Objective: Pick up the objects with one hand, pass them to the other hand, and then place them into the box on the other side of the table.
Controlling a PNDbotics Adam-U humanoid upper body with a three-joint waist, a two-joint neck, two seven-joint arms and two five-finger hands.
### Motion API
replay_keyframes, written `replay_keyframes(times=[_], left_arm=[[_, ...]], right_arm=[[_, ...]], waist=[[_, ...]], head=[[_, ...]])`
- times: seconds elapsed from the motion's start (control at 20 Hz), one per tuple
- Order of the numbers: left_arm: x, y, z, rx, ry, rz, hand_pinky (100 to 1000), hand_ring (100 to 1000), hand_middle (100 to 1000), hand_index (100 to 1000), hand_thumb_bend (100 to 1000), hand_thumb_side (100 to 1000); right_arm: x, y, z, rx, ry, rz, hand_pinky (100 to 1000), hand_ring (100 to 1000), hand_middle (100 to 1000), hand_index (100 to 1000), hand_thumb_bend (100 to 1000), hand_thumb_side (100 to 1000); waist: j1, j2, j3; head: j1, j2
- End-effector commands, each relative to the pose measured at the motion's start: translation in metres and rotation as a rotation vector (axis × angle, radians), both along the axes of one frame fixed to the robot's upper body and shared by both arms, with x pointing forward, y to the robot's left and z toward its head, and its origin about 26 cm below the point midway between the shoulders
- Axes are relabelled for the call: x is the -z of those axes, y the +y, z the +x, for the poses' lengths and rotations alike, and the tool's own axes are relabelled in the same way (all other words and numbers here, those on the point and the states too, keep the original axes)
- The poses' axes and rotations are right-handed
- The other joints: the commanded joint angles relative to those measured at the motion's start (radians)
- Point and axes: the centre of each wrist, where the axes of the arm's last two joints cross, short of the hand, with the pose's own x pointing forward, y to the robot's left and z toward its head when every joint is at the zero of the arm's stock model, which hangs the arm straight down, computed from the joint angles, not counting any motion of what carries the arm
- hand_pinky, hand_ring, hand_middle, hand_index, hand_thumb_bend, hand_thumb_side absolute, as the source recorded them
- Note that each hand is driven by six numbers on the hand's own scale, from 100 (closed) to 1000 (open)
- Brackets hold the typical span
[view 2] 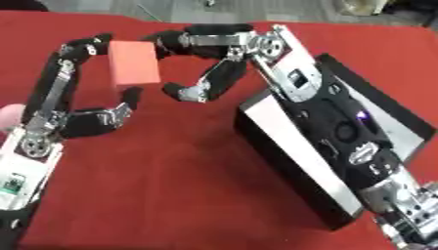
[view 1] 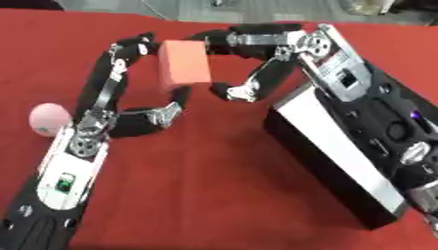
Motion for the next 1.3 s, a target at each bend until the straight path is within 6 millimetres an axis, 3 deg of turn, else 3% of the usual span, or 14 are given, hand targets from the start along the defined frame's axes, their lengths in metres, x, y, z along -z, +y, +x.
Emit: replay_keyframes(times=[0.05, 0.7, 1.3], left_arm=[[-0.007, -0.007, 0.0, 0.015, 0.006, -0.02, 942, 650, 496, 585, 100, 359], [-0.004, -0.016, 0.0, 0.071, 0.093, -0.086, 955, 633, 480, 590, 100, 400], [-0.004, -0.026, -0.004, 0.131, 0.07, -0.058, 946, 635, 480, 595, 100, 377]], right_arm=[[-0.014, 0.001, -0.004, -0.067, -0.061, -0.031, 1000, 1000, 1000, 1000, 100, 312], [-0.015, 0.004, -0.006, -0.088, -0.055, -0.016, 1000, 1000, 1000, 1000, 100, 291], [-0.022, 0.003, -0.007, -0.06, -0.039, 0.041, 1000, 1000, 1000, 1000, 100, 243]], waist=[[-0.013, -0.001, -0.001], [-0.015, 0.002, -0.003], [-0.014, 0.005, 0.001]], head=[[-0.003, -0.002], [-0.003, -0.005], [-0.013, -0.006]])
